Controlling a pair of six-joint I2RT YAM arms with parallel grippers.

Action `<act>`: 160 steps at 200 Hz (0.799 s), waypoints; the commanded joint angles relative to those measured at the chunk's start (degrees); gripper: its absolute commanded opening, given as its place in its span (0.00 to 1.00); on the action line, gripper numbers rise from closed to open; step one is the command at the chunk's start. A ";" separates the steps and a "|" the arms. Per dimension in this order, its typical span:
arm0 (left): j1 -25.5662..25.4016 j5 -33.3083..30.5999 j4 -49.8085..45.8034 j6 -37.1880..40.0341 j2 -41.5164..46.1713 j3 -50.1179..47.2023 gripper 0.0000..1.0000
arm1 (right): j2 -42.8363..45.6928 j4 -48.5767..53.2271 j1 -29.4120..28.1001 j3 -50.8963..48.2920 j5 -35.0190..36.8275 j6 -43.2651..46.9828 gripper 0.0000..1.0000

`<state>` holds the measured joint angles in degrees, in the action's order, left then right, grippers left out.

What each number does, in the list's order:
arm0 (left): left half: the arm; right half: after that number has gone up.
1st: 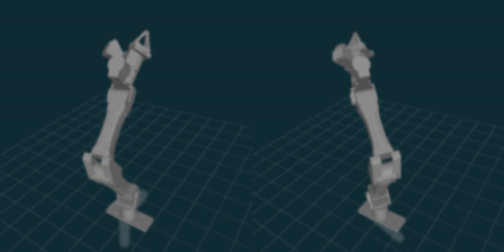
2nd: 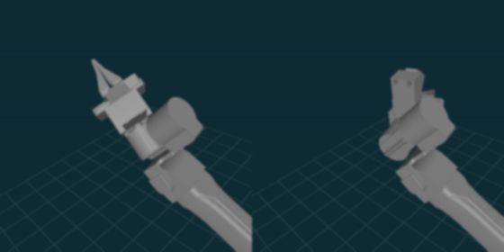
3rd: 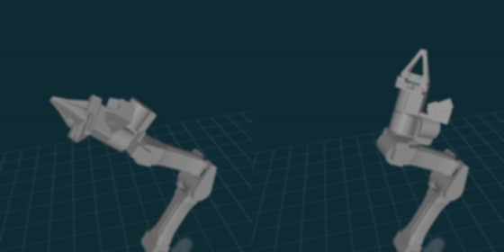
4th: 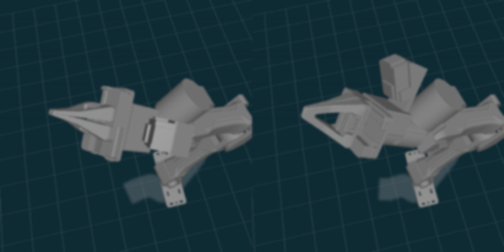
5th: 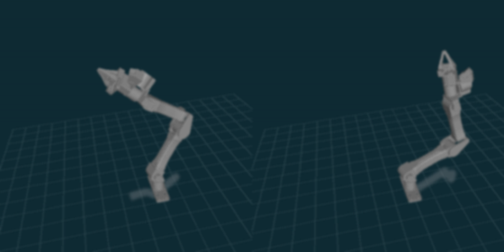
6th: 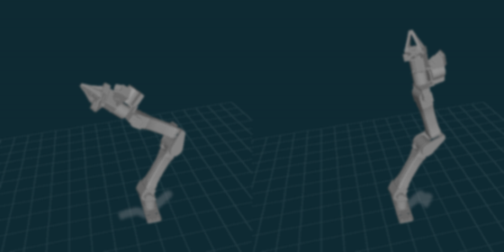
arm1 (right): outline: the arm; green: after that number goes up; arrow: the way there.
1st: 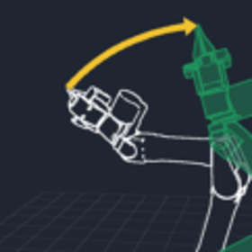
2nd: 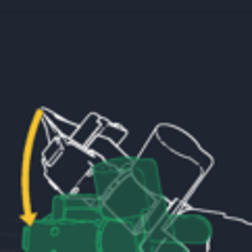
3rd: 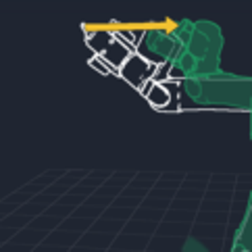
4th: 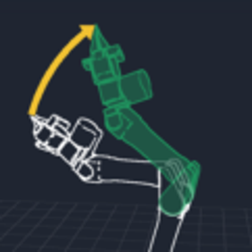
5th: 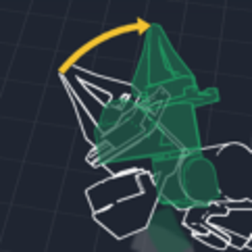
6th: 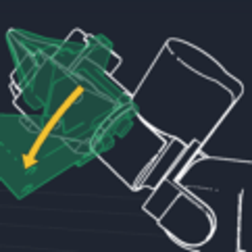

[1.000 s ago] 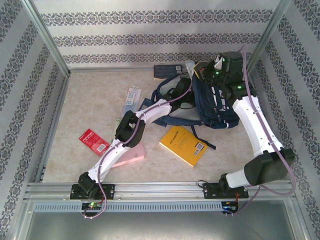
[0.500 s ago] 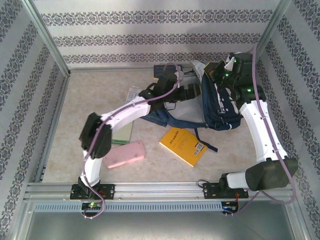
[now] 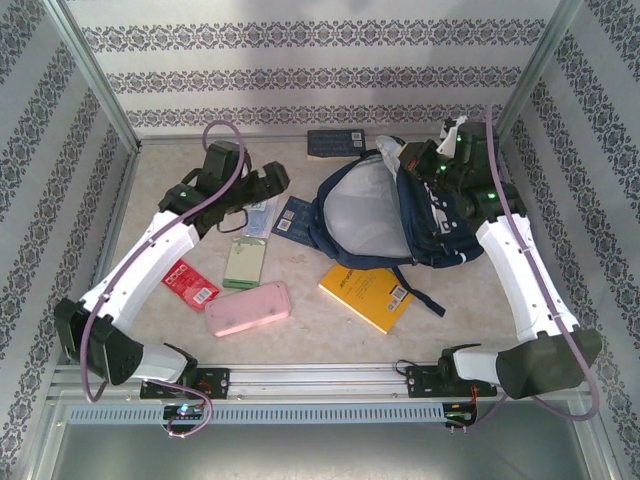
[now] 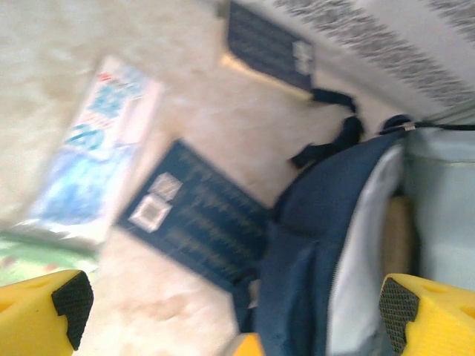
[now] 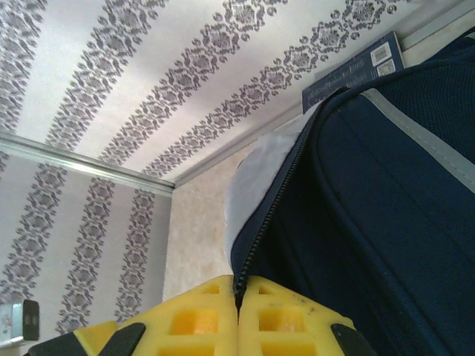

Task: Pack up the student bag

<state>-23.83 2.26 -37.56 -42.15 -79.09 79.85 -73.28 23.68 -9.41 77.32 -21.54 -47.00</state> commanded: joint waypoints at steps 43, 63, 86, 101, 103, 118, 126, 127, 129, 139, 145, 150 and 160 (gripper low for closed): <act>11.30 -9.17 -17.22 -1.37 11.23 -16.96 1.00 | 4.09 -3.73 -3.99 -3.61 2.14 5.35 0.00; 18.91 -8.06 -16.24 -4.62 13.17 -22.99 1.00 | 4.45 -5.08 -4.79 -5.90 1.87 4.58 0.00; 25.51 -6.77 -13.38 -7.73 14.15 -29.55 1.00 | 4.81 -6.36 -5.25 -8.23 1.33 3.86 0.00; 29.61 -4.29 -10.29 -8.47 14.02 -33.59 1.00 | 5.05 -7.35 -5.13 -9.68 0.82 3.50 0.00; 30.05 -4.18 -9.93 -8.56 13.91 -33.97 1.00 | 5.07 -7.49 -5.14 -9.85 0.74 3.48 0.00; 32.59 -3.18 -7.23 -8.65 11.70 -36.31 1.00 | 5.08 -8.24 -5.18 -10.82 -0.34 3.35 0.00; 33.67 -1.41 -5.03 -7.89 9.73 -36.92 1.00 | 4.92 -8.47 -5.11 -11.13 -1.09 3.41 0.00; 33.76 -1.27 -4.83 -7.78 9.43 -36.94 1.00 | 4.91 -8.47 -5.15 -11.13 -1.16 3.41 0.00; 33.94 -1.02 -4.52 -7.66 8.81 -36.96 1.00 | 4.90 -8.48 -5.04 -11.14 -1.32 3.45 0.00; 34.20 -1.11 -3.88 -7.46 6.28 -36.72 0.99 | 4.81 -8.53 -5.04 -11.47 -1.85 3.73 0.00; 34.21 -0.81 -2.77 -7.26 5.16 -36.93 1.00 | 4.81 -8.50 -5.04 -11.65 -2.08 3.80 0.00; 34.21 -0.54 -1.97 -7.02 4.10 -36.98 1.00 | 4.79 -8.52 -4.97 -11.73 -2.27 3.95 0.00; 34.22 -0.04 -0.28 -6.71 2.84 -37.48 1.00 | 4.81 -8.53 -4.89 -12.00 -2.66 4.21 0.00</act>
<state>9.85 -0.10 -44.05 -48.71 -73.54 43.22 -70.41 19.79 -14.41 65.87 -22.26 -43.29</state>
